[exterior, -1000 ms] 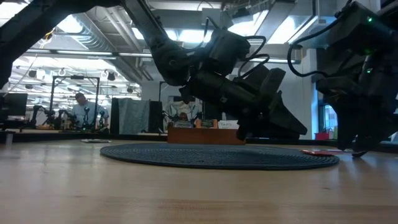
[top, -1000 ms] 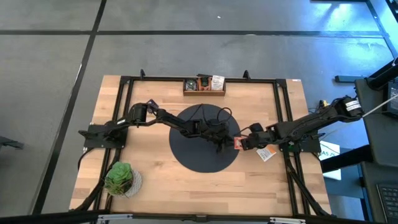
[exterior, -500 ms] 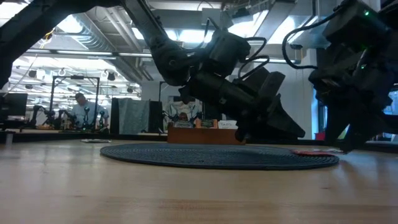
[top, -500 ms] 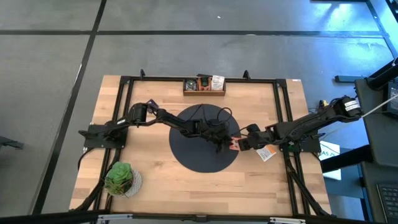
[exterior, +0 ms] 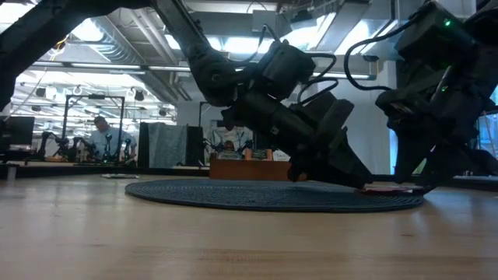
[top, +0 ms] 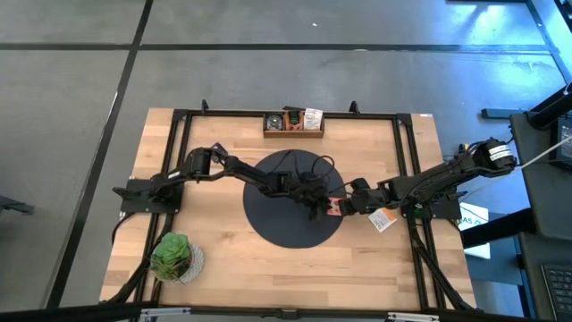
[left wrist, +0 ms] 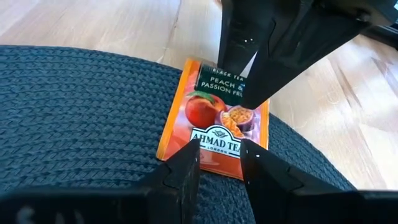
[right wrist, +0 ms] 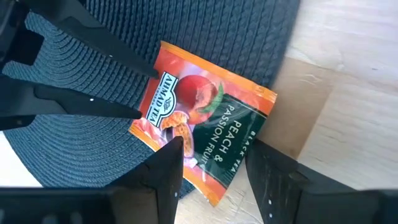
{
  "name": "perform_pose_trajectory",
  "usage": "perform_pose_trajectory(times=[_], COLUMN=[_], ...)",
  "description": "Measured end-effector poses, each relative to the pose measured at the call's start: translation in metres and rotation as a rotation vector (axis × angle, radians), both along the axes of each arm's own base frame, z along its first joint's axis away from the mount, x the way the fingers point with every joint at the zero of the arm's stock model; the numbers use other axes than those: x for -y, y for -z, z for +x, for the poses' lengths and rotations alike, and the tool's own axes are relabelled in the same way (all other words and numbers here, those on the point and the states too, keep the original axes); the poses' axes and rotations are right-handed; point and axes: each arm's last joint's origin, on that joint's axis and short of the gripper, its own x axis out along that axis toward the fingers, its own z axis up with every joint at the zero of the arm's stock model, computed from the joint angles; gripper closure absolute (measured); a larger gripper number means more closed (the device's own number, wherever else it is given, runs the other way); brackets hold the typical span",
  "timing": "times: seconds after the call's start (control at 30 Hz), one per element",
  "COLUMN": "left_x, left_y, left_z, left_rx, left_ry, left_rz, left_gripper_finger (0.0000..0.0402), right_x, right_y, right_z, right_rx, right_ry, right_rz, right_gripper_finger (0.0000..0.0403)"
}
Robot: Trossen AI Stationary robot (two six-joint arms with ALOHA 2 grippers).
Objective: Pick & Place Tea
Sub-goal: Put the orange tea bag into the middle section of the wooden organizer
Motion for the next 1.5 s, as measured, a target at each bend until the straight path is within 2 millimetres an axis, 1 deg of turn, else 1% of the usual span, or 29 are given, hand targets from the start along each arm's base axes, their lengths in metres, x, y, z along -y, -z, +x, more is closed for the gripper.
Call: perform_pose_trajectory(times=[0.23,0.33,0.57,0.77,0.9,1.07,1.2,1.3,1.4,1.5], left_x=[-0.002,-0.002,-0.003,-0.009,-0.01,-0.009,-0.009,-0.013,-0.019,-0.026], left_y=[0.001,0.001,0.001,0.001,0.001,0.001,0.0,-0.003,-0.012,-0.025], left_z=[-0.001,-0.001,-0.001,-0.001,-0.001,-0.001,-0.001,0.0,0.002,0.002], left_rx=[-0.017,-0.02,-0.023,-0.025,-0.022,-0.022,-0.02,0.008,0.073,0.114], left_ry=[-0.004,-0.004,-0.01,-0.028,-0.035,-0.055,-0.069,-0.043,-0.019,-0.019], left_rz=[-0.009,-0.01,-0.011,-0.019,-0.016,-0.034,-0.078,-0.114,-0.132,-0.151], left_gripper_finger=[0.0286,0.0287,0.0289,0.0286,0.0288,0.0289,0.0287,0.0286,0.0286,0.0286], right_x=[-0.001,-0.001,-0.001,0.0,0.001,0.004,0.003,0.003,0.004,0.005], right_y=[-0.001,-0.001,-0.003,-0.013,-0.012,-0.011,-0.012,-0.016,-0.023,-0.026], right_z=[0.002,0.002,0.0,-0.001,-0.002,-0.004,-0.004,-0.005,-0.008,-0.014], right_rx=[0.019,0.018,0.03,0.08,0.064,0.041,0.046,0.068,0.094,0.076], right_ry=[-0.005,-0.005,-0.012,-0.043,-0.046,-0.052,-0.086,-0.102,-0.107,-0.108], right_rz=[0.011,0.011,0.027,0.016,0.004,-0.019,-0.034,-0.035,-0.036,-0.039], right_gripper_finger=[0.0231,0.0239,0.0295,0.0323,0.0348,0.0393,0.0396,0.0398,0.0398,0.0398])
